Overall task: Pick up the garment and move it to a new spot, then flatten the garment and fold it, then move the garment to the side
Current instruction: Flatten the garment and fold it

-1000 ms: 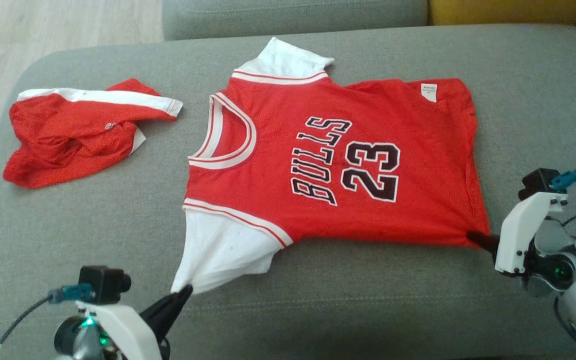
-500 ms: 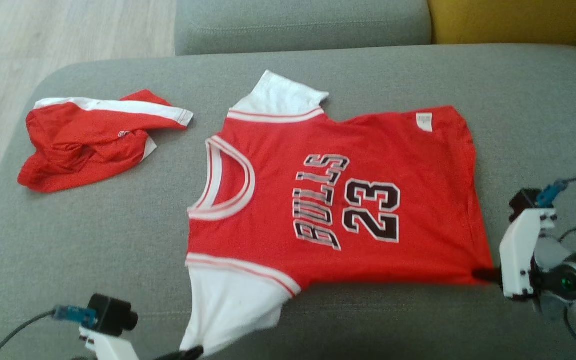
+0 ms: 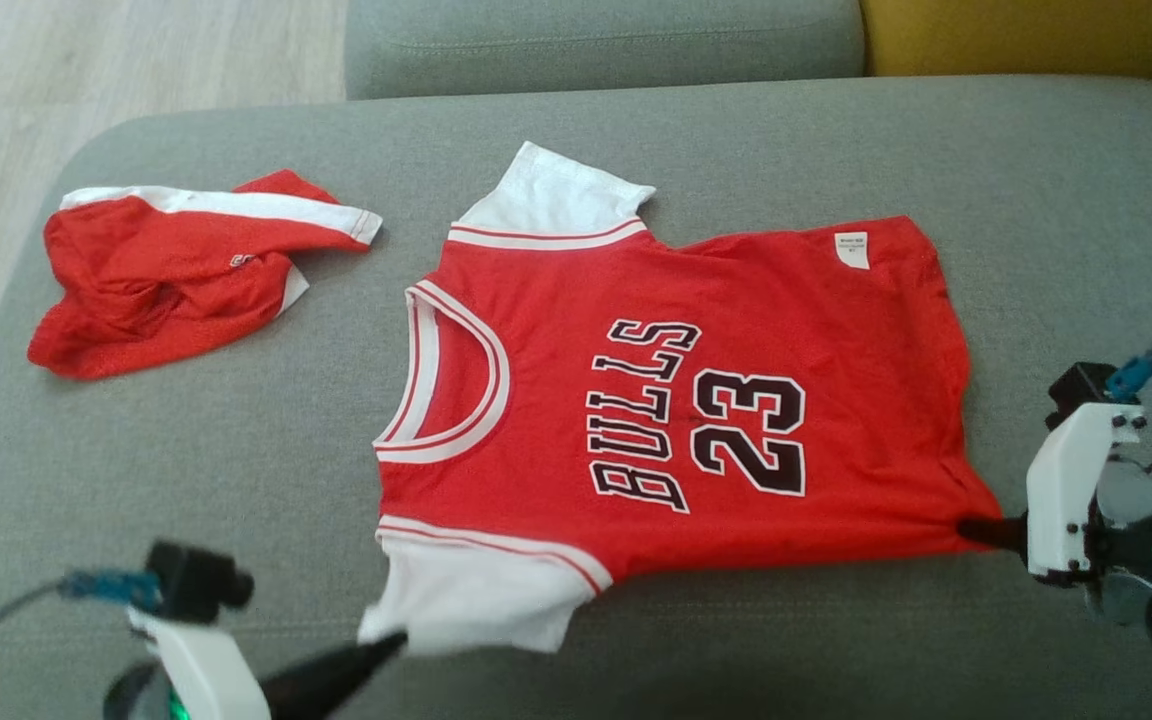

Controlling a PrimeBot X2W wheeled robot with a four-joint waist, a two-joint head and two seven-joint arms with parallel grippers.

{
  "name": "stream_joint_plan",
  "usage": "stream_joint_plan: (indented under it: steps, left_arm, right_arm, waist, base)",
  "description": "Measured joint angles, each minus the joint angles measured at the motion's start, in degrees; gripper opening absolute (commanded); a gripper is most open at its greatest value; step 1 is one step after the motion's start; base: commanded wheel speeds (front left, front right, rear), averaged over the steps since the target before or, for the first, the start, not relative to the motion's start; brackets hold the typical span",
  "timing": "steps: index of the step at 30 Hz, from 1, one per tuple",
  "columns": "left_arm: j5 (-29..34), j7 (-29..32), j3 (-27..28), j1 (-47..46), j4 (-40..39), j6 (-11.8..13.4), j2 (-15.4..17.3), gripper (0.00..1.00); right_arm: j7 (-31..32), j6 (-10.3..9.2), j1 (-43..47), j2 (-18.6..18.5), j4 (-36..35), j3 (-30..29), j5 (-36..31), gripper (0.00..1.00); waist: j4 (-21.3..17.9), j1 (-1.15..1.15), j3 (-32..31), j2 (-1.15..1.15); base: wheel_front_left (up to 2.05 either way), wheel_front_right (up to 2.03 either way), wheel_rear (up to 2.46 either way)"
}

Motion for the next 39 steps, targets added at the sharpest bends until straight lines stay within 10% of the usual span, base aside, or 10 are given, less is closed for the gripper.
stream_joint_plan:
  steps: [38,39]
  left_arm:
    - [10.73,-9.26,-0.03,-36.1,30.19,4.12,-14.82,0.0]
    - [11.33,-9.91,-0.11,-36.74,31.21,4.19,-15.1,0.0]
  right_arm:
    - [-13.73,0.0,-14.22,10.76,8.55,-0.67,-7.11,0.0]
    - [-14.37,0.0,-14.27,10.91,8.64,-0.63,-7.06,0.37]
  waist:
    - [-6.07,0.0,11.47,0.0]
    - [-6.16,0.0,11.67,0.0]
  base:
    - [0.0,0.0,0.0]
    - [0.0,0.0,0.0]
